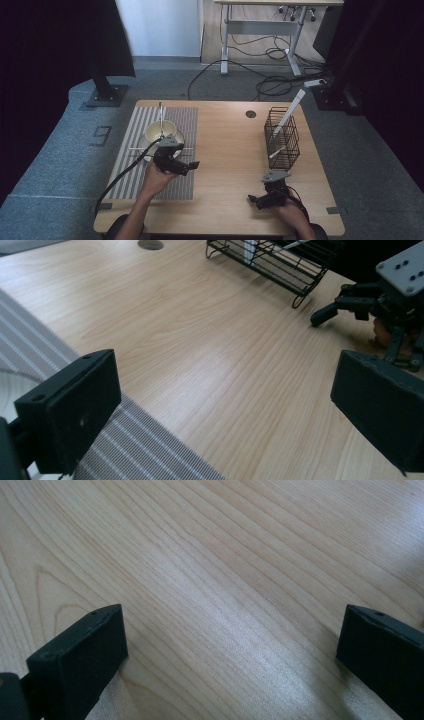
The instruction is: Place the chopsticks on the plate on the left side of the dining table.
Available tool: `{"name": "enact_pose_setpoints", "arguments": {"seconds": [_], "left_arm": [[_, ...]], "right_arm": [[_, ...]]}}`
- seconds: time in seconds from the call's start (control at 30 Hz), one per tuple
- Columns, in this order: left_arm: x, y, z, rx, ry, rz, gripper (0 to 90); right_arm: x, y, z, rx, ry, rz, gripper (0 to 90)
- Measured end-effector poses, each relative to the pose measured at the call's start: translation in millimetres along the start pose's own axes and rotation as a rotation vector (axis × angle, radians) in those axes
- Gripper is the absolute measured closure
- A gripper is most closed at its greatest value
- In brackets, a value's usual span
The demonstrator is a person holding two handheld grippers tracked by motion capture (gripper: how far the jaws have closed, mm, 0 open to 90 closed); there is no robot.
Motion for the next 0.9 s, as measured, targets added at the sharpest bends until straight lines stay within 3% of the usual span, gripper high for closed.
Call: {"name": "enact_pose_setpoints", "arguments": {"seconds": [0.23,0.6,0.9], "left_arm": [[-15.3,12.0,14.8,0.022,0.041,-0.013,0.0],[-34.2,33.5,36.1,0.078,0.065,-0.025,0.0],[-51.7,53.0,53.4,0.093,0.103,-0.020,0.0]], "right_arm": [[2.4,-3.2,-0.5,-0.001,-0.001,0.000,0.0],[7.5,-10.2,-0.7,0.000,-0.001,0.000,0.0],[13.3,-17.8,-0.4,0.009,0.006,0.001,0.0]]}}
Point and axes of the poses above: each handheld gripper's, and its own axes: y roughly forward along the jaws, x roughly out of its underside, z roughly to its right, the point moved 9 cm from there along y, roughly forward along the jaws, and after that the axes turned 8 degrees about z, right-handed, at the moved point
